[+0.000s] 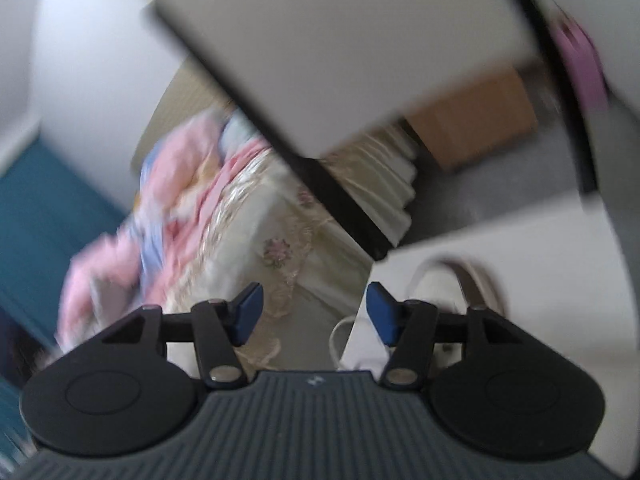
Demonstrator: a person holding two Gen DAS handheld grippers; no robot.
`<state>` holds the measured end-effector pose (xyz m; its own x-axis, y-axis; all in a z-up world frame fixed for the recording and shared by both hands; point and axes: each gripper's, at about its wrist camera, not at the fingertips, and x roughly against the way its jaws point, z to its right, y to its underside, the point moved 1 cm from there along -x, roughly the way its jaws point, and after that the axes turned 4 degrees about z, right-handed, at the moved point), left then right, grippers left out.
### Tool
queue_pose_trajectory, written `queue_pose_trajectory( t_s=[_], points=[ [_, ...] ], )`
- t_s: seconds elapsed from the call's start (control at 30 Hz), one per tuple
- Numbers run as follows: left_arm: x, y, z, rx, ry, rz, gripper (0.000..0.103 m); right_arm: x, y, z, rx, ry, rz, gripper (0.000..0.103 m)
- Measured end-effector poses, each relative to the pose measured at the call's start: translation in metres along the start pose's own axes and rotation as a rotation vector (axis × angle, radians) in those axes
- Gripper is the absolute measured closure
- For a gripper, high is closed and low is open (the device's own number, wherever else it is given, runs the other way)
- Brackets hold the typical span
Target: Lace up shoes with both hands
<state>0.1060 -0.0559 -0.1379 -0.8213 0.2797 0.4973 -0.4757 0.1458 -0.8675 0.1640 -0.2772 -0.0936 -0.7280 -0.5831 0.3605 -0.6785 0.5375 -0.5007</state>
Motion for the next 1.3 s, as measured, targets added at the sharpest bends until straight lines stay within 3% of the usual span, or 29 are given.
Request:
queue_pose_trajectory(
  t_s=[0.1, 0.33, 0.57, 0.83, 0.97, 1.1, 1.2, 1.3],
  points=[
    [0.000, 0.001, -0.001, 0.008, -0.023, -0.003, 0.076, 0.012, 0.018, 0.042, -0.212, -0.030, 0.038, 0.044],
    [-0.002, 0.000, -0.012, 0.075, -0.056, -0.021, 0.076, 0.010, 0.046, 0.100, -0.502, -0.093, 0.024, 0.044],
    [0.005, -0.003, -0.017, 0.127, -0.031, 0.007, 0.076, 0.005, 0.047, 0.116, -0.559, -0.010, 0.034, 0.044],
    [0.005, -0.004, -0.015, 0.118, -0.035, 0.014, 0.075, -0.005, 0.041, 0.134, -0.561, 0.081, 0.119, 0.045],
    [0.004, -0.004, -0.016, 0.121, -0.032, 0.013, 0.075, -0.006, 0.039, 0.141, -0.552, 0.111, 0.179, 0.060],
    [0.004, -0.004, -0.015, 0.115, -0.037, 0.007, 0.075, -0.005, 0.040, 0.149, -0.556, 0.178, 0.222, 0.094],
    [0.005, -0.004, -0.016, 0.123, -0.045, 0.004, 0.070, -0.001, 0.041, 0.144, -0.511, 0.178, 0.281, 0.100],
    [0.004, -0.004, -0.017, 0.124, -0.057, -0.002, 0.066, 0.003, 0.036, 0.122, -0.352, 0.176, 0.352, 0.100]
  ],
)
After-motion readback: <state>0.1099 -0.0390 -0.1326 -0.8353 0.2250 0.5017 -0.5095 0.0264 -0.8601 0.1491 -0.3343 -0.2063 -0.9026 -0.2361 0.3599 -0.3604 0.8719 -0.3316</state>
